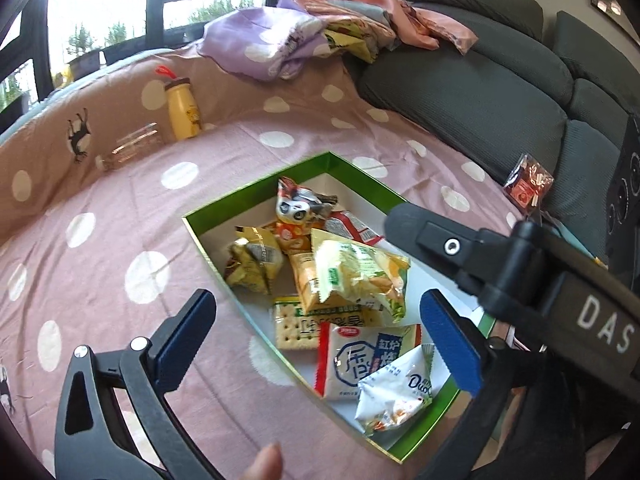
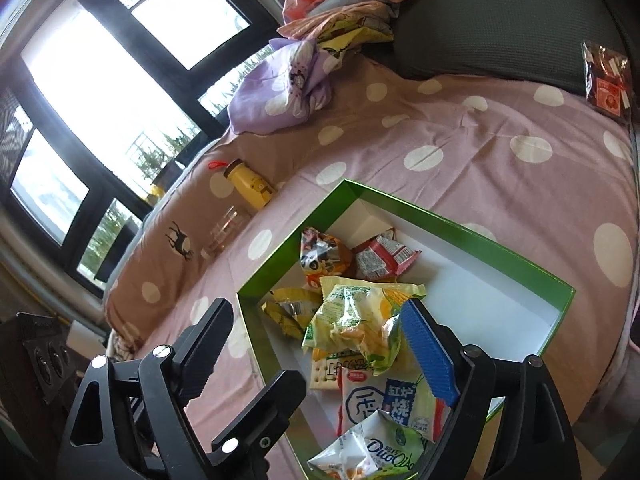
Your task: Organize snacks
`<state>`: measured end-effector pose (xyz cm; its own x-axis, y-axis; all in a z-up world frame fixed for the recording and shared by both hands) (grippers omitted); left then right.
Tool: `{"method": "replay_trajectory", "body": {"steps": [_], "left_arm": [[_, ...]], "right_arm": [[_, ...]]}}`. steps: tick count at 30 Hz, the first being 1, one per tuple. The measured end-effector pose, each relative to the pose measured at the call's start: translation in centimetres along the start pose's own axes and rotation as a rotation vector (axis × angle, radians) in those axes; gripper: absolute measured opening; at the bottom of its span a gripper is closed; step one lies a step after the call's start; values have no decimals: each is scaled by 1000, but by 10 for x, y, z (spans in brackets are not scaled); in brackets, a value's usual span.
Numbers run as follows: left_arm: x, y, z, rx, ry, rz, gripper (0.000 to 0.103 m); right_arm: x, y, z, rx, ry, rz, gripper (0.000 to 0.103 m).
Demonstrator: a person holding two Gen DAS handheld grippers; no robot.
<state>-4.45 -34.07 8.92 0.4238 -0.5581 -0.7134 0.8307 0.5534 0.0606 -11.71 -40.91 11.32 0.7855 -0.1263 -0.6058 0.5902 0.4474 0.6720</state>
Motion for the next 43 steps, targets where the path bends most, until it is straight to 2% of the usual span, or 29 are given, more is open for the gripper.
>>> {"method": "replay_trajectory", "body": {"steps": [6, 10, 16, 21, 43], "left_arm": [[-22, 18, -6, -58, -9, 48, 103], [-28, 20, -8, -63, -14, 42, 103], [-30, 23, -12, -78, -5, 39, 103], [-30, 25, -14, -90, 0, 20, 103], [-31, 20, -17, -86, 10, 5, 103]], "right_arm": [[-25, 6, 3, -41, -101, -101, 90], [-35, 6, 3, -18, -123, -112, 90], [-27, 7, -1, -13, -99, -130, 90], [-22, 3, -2, -22, -104, -186, 90], [-23, -2, -2, -8, -110, -217, 90]]}}
Point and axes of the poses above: each gripper's, at about its wrist camera, not at the fingertips, and x roughly the way its jaws point, y to its left, z to its top, the point moved 7 cm from there along x, roughly the way its jaws point, and after that the axes turned 14 degrees about x, right-handed, at the moved point
